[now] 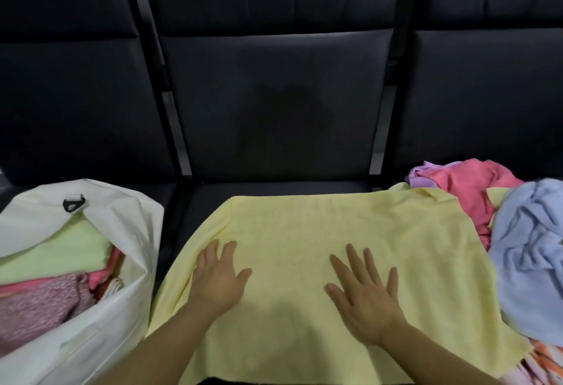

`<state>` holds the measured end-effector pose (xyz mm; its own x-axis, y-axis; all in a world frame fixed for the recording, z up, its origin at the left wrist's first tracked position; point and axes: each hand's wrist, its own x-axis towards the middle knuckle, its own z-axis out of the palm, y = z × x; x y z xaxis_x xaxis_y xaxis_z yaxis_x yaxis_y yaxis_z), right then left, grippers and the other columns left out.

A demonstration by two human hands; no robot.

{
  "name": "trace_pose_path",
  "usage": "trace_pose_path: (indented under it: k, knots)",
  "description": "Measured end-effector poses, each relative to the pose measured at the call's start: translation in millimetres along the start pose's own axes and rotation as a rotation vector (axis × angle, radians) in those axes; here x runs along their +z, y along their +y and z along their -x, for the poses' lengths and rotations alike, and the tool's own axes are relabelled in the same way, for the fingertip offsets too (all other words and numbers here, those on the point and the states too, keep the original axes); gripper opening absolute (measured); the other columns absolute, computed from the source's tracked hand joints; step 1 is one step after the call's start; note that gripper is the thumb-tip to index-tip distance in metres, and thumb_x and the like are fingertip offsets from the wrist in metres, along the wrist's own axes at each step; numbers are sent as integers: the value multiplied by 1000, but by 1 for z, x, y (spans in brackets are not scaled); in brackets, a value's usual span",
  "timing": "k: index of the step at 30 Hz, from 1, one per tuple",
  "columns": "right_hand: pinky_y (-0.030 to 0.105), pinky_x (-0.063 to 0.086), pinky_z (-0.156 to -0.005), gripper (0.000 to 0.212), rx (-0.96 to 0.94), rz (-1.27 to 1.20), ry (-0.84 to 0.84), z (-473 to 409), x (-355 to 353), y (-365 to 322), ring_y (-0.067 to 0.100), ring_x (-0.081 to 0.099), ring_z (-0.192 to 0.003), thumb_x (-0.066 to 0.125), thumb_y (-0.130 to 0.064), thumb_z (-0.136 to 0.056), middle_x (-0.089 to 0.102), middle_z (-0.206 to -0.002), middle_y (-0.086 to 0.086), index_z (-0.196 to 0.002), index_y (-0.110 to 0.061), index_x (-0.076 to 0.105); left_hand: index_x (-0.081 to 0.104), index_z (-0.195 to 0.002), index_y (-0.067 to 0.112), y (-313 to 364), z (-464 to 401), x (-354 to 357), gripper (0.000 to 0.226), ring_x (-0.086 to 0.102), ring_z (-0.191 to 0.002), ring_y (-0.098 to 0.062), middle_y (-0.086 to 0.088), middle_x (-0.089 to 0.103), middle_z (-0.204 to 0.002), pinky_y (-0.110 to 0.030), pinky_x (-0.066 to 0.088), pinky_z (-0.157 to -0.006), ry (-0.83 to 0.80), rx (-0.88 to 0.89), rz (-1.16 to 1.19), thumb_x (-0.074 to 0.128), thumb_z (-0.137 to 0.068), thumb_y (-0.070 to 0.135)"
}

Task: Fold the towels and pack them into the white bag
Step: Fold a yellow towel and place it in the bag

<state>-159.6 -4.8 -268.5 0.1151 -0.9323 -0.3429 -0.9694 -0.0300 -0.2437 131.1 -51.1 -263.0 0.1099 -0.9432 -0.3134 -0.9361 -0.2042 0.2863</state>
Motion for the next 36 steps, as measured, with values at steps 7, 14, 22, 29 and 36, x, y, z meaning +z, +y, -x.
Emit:
trace_pose_path:
  k: [7,14,22,29,36]
  knots:
    - [71,-4,-115,82,52,141,-147,-2,-6,23,24,-48,-138,5,-88,-84,-56,-144,-15,-142,-50,-38,-16,-159,35,-32,-39,-18,117,-40,-145,-32,-7,-47,-156,-49,-12,-123,-159,-64,-68,44,-76,91]
    - [62,-12,-118,83,67,175,-133,-1,-4,31,27,-47,-138,3,-88,-82,-57,-144,-14,-141,-48,-41,-13,-157,50,-59,-75,-20,79,-33,-150,-27,0,-40,-160,-50,-14,-123,-52,-76,-90,16,-91,82]
    - [69,-12,-115,82,39,135,-151,-6,-8,23,26,-49,-137,7,-87,-85,-55,-146,-13,-143,-49,-37,-12,-161,30,-12,-31,-4,71,-37,-148,-23,-1,-40,-161,-48,-19,-122,174,115,-123,5,-100,64]
    - [51,-6,-122,71,114,-58,82,5,-32,37,19,-27,-150,19,-72,-96,-32,-161,-13,-157,-46,-4,39,-152,27,112,25,35,86,32,-140,-21,-1,36,-153,-36,30,-116,10,311,-32,1,-91,74]
    - [40,17,-122,64,127,-28,310,7,-106,130,33,23,-151,15,-54,-102,22,-165,13,-155,-24,36,67,-95,27,260,52,69,20,63,-88,-10,12,66,-91,-31,51,-82,-123,357,500,58,-100,44]
